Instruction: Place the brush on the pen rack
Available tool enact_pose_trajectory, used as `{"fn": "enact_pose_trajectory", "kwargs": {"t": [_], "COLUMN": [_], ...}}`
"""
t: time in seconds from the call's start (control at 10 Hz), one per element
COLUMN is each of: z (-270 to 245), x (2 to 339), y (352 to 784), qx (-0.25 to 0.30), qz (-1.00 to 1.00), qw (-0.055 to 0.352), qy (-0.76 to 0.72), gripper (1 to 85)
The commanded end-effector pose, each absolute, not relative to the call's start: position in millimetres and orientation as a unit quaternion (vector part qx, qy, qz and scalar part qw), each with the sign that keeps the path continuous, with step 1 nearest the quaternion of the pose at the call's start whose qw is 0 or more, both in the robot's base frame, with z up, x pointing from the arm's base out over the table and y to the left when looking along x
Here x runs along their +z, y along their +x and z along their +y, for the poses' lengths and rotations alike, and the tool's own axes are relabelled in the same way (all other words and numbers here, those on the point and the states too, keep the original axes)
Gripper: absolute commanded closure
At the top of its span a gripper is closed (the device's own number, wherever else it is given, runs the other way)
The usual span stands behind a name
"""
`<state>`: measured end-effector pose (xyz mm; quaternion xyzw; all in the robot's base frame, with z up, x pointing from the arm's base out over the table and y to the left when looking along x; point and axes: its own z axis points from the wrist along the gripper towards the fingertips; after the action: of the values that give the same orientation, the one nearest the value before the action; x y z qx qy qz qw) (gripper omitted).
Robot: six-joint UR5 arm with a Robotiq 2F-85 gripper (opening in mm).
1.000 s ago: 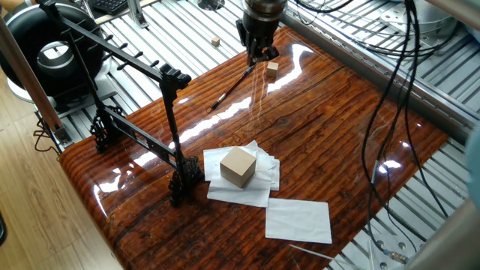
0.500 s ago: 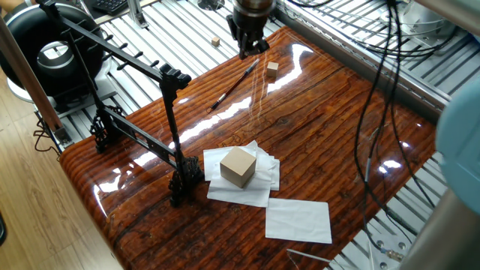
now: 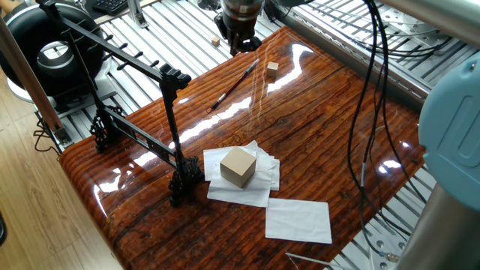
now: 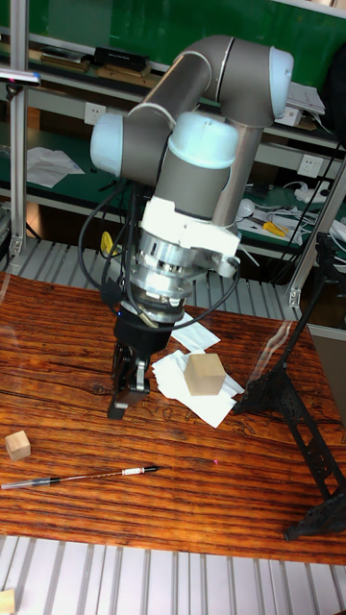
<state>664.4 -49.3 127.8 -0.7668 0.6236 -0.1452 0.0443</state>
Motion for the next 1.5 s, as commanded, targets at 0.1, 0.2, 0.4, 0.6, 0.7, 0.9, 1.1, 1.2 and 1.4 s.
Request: {"fn": "enact_pose_trajectory", "kwargs": {"t": [0.1,0.2,0.4,0.6,0.7,0.9,1.1,1.2,1.4], "z": [-45,-45,-47,-46,-46,-46,-45,-47,-56], "x": [117,117,123,126,126,125,124,124,125], "y": [667,666,662,661,661,661,661,660,657], "qx": [-0.145,-0.143,-0.138,-0.135,-0.135,-0.135,-0.132,-0.133,-0.141], "qz": [0.625,0.629,0.638,0.639,0.638,0.638,0.643,0.652,0.664], "qw": [0.058,0.057,0.053,0.052,0.052,0.052,0.053,0.051,0.036], "qy": [-0.765,-0.762,-0.756,-0.755,-0.756,-0.756,-0.752,-0.745,-0.734], "gripper": [84.3,84.3,84.3,84.3,84.3,84.3,84.3,84.3,84.3]}}
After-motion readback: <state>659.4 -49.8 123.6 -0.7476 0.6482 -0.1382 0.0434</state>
